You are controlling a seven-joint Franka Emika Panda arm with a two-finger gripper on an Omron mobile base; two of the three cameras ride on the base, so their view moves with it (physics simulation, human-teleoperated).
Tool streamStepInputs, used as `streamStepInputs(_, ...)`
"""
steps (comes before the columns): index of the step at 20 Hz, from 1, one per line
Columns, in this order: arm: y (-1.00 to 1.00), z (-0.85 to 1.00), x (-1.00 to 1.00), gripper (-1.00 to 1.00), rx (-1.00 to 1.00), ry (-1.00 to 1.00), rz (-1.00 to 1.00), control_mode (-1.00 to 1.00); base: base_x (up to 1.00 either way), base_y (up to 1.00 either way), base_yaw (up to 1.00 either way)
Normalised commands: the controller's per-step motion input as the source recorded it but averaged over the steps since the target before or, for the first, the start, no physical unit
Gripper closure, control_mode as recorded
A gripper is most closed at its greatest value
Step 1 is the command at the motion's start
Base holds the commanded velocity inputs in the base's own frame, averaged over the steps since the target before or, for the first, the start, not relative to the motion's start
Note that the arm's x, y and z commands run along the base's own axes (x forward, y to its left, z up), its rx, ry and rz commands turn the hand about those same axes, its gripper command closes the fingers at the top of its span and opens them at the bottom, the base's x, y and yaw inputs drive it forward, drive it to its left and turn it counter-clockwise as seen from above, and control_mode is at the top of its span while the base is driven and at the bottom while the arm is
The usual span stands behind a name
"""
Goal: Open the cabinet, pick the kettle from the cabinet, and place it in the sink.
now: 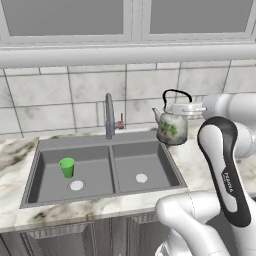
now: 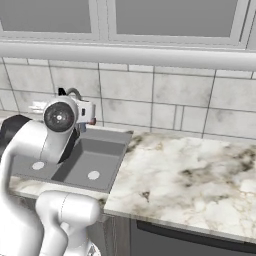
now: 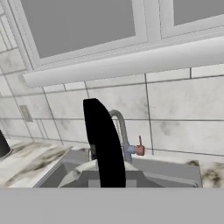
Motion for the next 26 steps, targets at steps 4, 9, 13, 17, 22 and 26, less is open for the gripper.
streamStepInputs(4, -0.13, -0.16, 0.16, 1.0, 0.0, 0.0, 0.08, -1.0, 0.0, 0.0, 0.0)
streamStepInputs(9, -0.06, -0.27, 0.19, 1.0, -0.01, 0.0, 0.17, -1.0, 0.0, 0.0, 0.0)
streamStepInputs(13, 0.04, -0.38, 0.17, 1.0, 0.0, -0.02, 0.18, -1.0, 0.0, 0.0, 0.0)
streamStepInputs(17, 0.04, -0.32, 0.2, 1.0, -0.04, -0.1, 0.04, -1.0, 0.0, 0.0, 0.0)
streamStepInputs(22, 0.07, -0.34, 0.27, 1.0, -0.07, -0.03, -0.01, -1.0, 0.0, 0.0, 0.0)
streamStepInputs(26, 0.1, -0.38, 0.3, 1.0, -0.14, 0.0, -0.04, -1.0, 0.0, 0.0, 0.0)
